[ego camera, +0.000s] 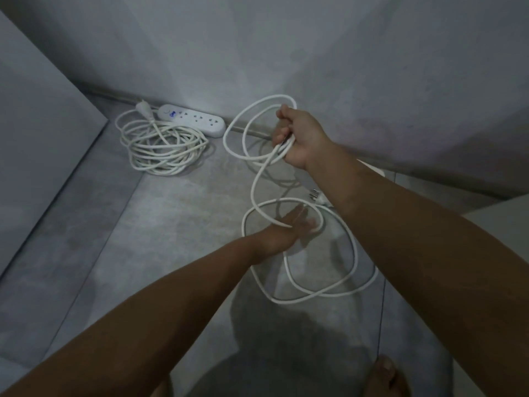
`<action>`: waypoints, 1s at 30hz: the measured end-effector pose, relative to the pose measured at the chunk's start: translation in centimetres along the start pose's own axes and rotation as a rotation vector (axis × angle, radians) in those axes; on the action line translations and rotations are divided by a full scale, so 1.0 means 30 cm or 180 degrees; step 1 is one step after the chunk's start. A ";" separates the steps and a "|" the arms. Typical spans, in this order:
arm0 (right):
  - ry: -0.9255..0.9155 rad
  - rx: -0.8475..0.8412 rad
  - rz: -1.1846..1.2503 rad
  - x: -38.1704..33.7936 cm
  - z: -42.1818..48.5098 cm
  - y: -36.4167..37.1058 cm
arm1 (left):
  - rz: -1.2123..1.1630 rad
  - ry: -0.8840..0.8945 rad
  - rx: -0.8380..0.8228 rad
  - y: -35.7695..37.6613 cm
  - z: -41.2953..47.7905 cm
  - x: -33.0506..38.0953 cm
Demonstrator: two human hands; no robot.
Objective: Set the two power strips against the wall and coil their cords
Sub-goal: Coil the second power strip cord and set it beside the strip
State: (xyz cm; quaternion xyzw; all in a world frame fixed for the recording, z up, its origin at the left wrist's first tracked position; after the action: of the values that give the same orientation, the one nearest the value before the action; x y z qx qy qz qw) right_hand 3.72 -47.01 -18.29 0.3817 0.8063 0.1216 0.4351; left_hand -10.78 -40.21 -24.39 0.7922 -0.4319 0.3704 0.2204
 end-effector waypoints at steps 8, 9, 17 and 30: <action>-0.0132 -0.0103 -0.0309 -0.108 -0.014 -0.042 | -0.1052 -0.0625 0.1884 -0.316 -0.050 -0.137; -0.0157 -0.0039 -0.0609 -0.107 -0.016 -0.056 | -0.1118 -0.0822 0.1793 -0.339 -0.061 -0.159; -0.0194 -0.0089 -0.2783 0.026 -0.045 -0.059 | -0.3914 -0.0913 0.1674 -0.495 -0.059 -0.036; -0.0648 -0.0576 -0.4050 0.005 -0.100 -0.001 | -0.3578 0.0120 0.1014 -0.464 -0.011 0.236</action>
State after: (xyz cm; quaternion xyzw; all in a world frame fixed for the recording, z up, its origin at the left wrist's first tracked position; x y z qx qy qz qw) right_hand 1.28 -46.51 -16.62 -0.1989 0.8162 -0.1292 0.5268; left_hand 3.37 -36.29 -19.09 0.9165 0.1197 0.2711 0.2688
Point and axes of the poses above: each hand's wrist, its own z-axis towards the middle knuckle, its own y-axis out of the palm, x = y × z, the point moved 10 cm from there along z, towards the middle knuckle, and after that the axes turned 6 degrees about -z, right-handed, at the moved point
